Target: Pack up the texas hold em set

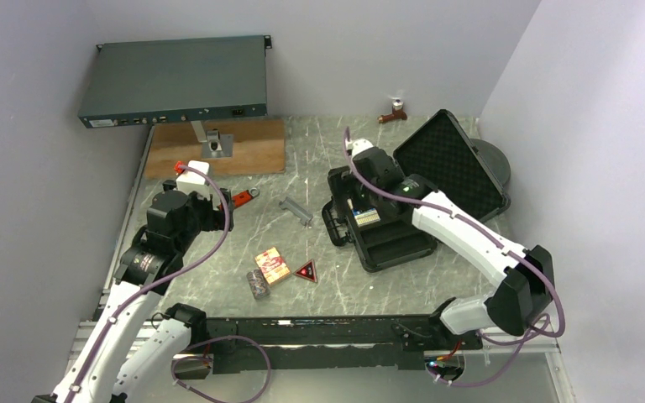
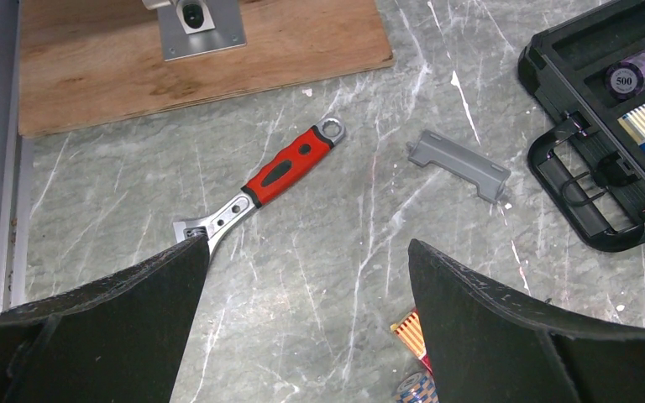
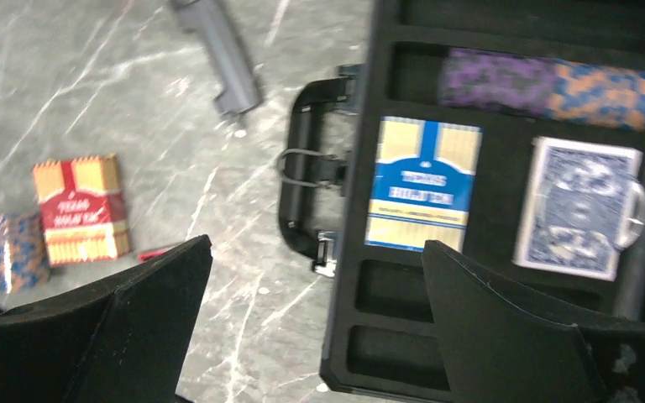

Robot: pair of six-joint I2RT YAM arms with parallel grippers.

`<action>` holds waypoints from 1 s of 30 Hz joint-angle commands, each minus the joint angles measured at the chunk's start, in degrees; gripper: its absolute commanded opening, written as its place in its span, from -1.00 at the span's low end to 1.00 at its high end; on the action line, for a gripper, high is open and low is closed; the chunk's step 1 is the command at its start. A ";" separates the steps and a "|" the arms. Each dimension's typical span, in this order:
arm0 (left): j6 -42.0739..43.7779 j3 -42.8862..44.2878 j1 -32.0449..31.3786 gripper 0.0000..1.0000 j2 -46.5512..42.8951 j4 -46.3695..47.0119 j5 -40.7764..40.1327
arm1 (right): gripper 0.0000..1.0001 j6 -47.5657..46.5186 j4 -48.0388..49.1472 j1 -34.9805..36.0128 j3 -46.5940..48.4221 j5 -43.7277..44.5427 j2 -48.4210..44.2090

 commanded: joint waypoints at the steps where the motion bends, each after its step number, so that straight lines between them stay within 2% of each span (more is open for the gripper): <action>1: 0.16 0.81 -0.26 0.90 -0.53 0.31 -0.43 | 0.99 -5.78 6.54 4.65 -3.81 -6.05 -3.49; 6: 0.28 0.80 -0.26 0.90 -0.99 0.43 -0.84 | 1.00 -12.86 12.04 11.04 -7.99 -12.59 -5.89; 14: 0.34 0.72 -0.26 0.90 -1.33 0.49 -0.97 | 0.99 -20.38 14.51 17.66 -9.29 -17.73 -1.99; 23: 0.34 0.62 -0.26 0.90 -1.88 0.42 -1.93 | 0.99 -29.12 17.97 21.61 -12.09 -24.21 0.34; 30: 0.12 0.72 -0.26 0.90 -2.66 0.14 -3.84 | 0.99 -31.16 17.18 22.72 -11.94 -21.96 4.38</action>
